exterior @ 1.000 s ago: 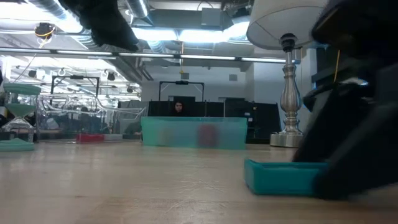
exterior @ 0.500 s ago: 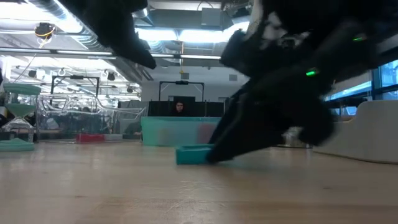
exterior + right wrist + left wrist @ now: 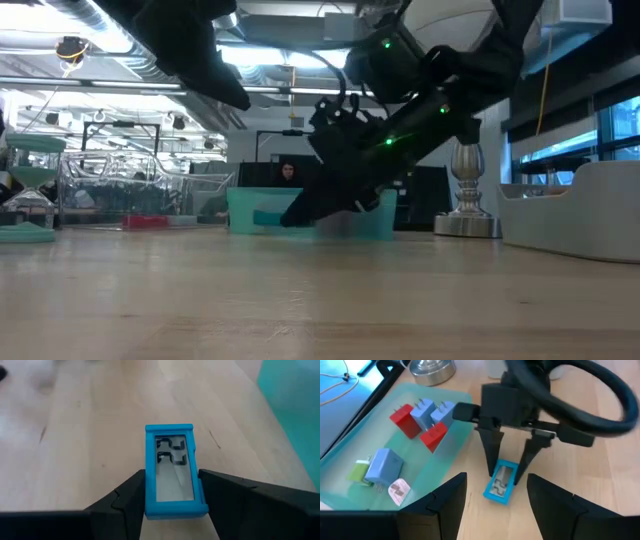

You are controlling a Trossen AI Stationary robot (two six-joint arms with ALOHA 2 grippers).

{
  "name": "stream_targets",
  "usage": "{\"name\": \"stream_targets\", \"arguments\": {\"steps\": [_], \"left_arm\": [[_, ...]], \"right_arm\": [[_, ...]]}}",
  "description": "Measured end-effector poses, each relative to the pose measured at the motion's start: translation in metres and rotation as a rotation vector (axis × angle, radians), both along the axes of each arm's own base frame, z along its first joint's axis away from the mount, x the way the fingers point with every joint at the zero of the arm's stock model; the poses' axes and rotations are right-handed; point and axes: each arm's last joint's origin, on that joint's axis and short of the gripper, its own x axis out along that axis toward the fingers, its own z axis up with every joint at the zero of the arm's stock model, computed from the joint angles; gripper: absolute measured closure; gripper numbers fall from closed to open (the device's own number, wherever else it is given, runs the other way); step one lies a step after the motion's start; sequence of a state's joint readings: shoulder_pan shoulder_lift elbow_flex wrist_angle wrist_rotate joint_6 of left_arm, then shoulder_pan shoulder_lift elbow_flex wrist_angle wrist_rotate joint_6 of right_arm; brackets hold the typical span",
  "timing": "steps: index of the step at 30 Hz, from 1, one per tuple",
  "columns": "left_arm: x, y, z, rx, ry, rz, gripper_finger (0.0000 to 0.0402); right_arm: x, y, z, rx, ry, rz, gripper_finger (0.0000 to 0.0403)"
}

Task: Pick & Place Office items
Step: Put the blue timer into the transparent bin

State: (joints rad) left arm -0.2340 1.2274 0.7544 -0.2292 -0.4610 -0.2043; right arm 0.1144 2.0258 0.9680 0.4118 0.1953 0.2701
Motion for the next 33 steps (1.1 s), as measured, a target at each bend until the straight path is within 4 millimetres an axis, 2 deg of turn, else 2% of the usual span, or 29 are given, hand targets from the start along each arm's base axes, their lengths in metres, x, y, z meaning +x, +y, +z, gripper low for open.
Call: {"name": "stream_targets", "arguments": {"steps": [6,13,20,23,27,33], "left_arm": [[0.000,0.000,0.001,-0.002,-0.004,0.001,0.0197],[0.000,0.000,0.001,-0.002,-0.004,0.002,0.0198],[0.000,0.000,0.001,-0.002,-0.003,0.001,0.0190],[0.000,0.000,-0.001,0.003,0.011,-0.011,0.0184],[0.002,-0.001,-0.007,0.029,0.051,-0.025,0.0172],[0.013,-0.003,-0.029,0.050,0.140,-0.027,0.0154]], "right_arm": [[0.000,-0.003,-0.009,-0.041,0.020,-0.069,0.0221],[0.000,-0.004,-0.010,-0.010,0.016,-0.094,0.0203],[0.000,-0.001,-0.007,0.060,0.010,-0.044,0.0155],[0.000,-0.001,0.003,0.094,-0.012,-0.058,0.0133],[-0.006,-0.001,0.027,0.108,-0.009,-0.067,0.0113],[-0.033,0.008,0.070,-0.010,0.063,-0.121,0.0110]]}}
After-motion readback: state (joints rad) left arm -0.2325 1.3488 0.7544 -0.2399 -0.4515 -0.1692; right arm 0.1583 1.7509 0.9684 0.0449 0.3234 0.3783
